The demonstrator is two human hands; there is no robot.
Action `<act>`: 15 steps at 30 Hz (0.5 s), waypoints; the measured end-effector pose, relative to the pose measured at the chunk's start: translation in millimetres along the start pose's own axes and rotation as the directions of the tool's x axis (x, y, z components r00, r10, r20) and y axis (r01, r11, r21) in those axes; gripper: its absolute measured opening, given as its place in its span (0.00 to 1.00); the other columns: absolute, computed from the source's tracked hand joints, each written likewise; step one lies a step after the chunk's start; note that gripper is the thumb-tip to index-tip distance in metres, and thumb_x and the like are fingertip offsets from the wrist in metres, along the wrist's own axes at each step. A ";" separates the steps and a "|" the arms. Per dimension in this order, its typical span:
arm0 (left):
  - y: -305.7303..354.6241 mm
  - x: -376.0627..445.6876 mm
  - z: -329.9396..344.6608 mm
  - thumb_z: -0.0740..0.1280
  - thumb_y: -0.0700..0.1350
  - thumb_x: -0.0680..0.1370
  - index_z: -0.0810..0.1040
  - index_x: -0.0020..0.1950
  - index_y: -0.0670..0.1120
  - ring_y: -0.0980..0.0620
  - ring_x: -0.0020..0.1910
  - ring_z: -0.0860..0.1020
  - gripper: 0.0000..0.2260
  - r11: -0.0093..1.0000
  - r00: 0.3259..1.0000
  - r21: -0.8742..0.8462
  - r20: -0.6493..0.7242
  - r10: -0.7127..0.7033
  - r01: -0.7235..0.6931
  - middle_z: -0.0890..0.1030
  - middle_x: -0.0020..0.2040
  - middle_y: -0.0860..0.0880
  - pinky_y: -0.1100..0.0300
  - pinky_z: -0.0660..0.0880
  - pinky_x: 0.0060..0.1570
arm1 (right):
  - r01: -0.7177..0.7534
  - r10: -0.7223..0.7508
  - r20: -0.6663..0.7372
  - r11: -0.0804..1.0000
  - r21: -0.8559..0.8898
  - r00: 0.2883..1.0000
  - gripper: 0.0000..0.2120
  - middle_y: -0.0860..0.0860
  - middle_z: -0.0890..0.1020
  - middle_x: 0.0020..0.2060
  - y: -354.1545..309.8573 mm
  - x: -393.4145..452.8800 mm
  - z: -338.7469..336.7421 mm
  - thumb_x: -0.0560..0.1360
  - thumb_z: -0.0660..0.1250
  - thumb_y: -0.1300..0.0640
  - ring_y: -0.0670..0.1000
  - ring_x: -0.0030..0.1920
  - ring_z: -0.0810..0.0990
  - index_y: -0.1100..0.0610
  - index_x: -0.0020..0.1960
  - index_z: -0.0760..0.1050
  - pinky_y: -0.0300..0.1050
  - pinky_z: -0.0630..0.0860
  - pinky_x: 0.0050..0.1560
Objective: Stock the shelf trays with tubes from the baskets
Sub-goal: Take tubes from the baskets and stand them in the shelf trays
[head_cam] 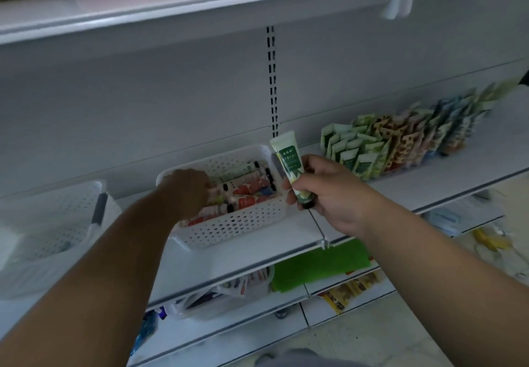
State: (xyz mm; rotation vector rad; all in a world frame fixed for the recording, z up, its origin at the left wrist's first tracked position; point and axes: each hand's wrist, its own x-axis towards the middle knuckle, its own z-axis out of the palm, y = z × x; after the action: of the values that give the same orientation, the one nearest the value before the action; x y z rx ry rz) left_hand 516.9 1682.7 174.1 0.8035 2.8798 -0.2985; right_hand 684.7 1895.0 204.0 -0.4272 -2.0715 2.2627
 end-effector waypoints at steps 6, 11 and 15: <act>65.4 -58.2 -27.5 0.62 0.49 0.80 0.72 0.58 0.54 0.51 0.49 0.75 0.07 0.831 0.946 -0.550 -0.306 -0.107 -0.084 0.73 0.54 0.53 0.55 0.70 0.47 | 0.066 -0.068 0.032 0.997 0.051 0.997 0.09 0.52 0.82 0.38 -1.1 -6.4 -39.6 0.74 0.63 0.69 0.52 0.38 0.80 0.58 0.51 0.76 0.48 0.73 0.40; 173.4 -76.8 -51.3 0.67 0.48 0.77 0.68 0.57 0.59 0.67 0.41 0.74 0.13 0.647 0.939 -0.737 -0.332 -0.095 -0.195 0.74 0.45 0.63 0.74 0.66 0.37 | 0.116 -0.116 0.029 0.993 -0.015 0.993 0.12 0.51 0.82 0.40 -13.4 -29.1 -109.8 0.74 0.63 0.69 0.51 0.39 0.80 0.58 0.54 0.74 0.44 0.73 0.37; 251.0 -61.2 -62.6 0.70 0.47 0.75 0.66 0.57 0.63 0.74 0.40 0.73 0.18 0.541 0.953 -0.806 -0.301 -0.023 -0.241 0.74 0.45 0.66 0.78 0.67 0.34 | 0.171 -0.177 -0.087 0.983 -0.067 0.980 0.14 0.49 0.81 0.39 -20.0 -41.7 -176.4 0.74 0.63 0.70 0.49 0.39 0.79 0.52 0.51 0.74 0.43 0.74 0.39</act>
State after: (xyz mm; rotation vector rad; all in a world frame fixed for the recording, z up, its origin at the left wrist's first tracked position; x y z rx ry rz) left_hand 695.4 1876.8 207.7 0.8258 2.6295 1.2410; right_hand 762.5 2059.2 218.9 -0.3325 -2.0475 2.0482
